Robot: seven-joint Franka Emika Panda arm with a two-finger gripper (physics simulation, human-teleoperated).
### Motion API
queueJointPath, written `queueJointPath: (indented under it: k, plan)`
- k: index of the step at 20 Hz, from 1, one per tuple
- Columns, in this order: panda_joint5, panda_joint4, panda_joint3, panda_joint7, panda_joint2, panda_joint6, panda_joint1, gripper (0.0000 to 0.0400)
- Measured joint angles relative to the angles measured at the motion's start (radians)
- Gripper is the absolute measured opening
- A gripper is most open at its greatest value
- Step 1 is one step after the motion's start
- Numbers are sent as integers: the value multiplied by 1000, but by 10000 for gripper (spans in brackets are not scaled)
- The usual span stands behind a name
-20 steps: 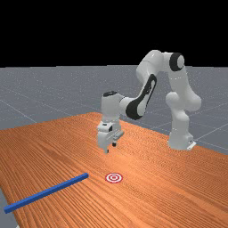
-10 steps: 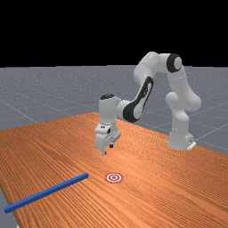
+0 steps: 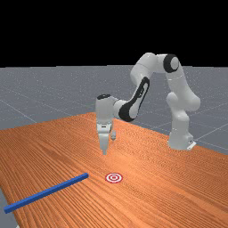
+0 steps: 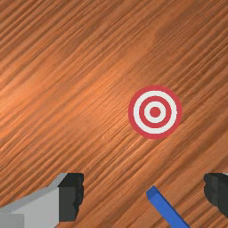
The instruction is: Pull the pivot to the target area
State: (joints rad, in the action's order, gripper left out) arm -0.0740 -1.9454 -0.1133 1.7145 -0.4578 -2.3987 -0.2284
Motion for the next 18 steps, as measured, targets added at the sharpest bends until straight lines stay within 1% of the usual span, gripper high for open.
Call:
queueJointPath:
  k: [1,2,3,4,5,6,7,8,9,11,12,13,16,17,18]
  plan:
    - [0,2,0,11,-1,1,-6,400]
    - [-28,6,-42,255,-7,4,-51,400]
    - [-18,7,-26,183,-6,4,-43,400]
    - [-24,10,-36,246,-8,5,-58,400]
    - [-37,13,-55,360,-11,7,-80,400]
    - [-42,15,-62,411,-14,9,-93,400]
    - [-32,16,-46,337,-13,8,-84,400]
    - [-36,18,-52,380,-14,9,-94,400]
    - [-33,17,-47,358,-12,10,-92,400]
    - [-16,8,-22,227,-4,5,-71,400]
    - [-18,-1,-25,247,1,2,-75,400]
    - [-33,-9,-50,380,4,-1,-98,400]
    - [-70,7,-103,665,-13,7,-147,400]
    - [-77,26,-108,689,-25,14,-149,400]
    - [-65,46,-87,580,-34,21,-129,400]
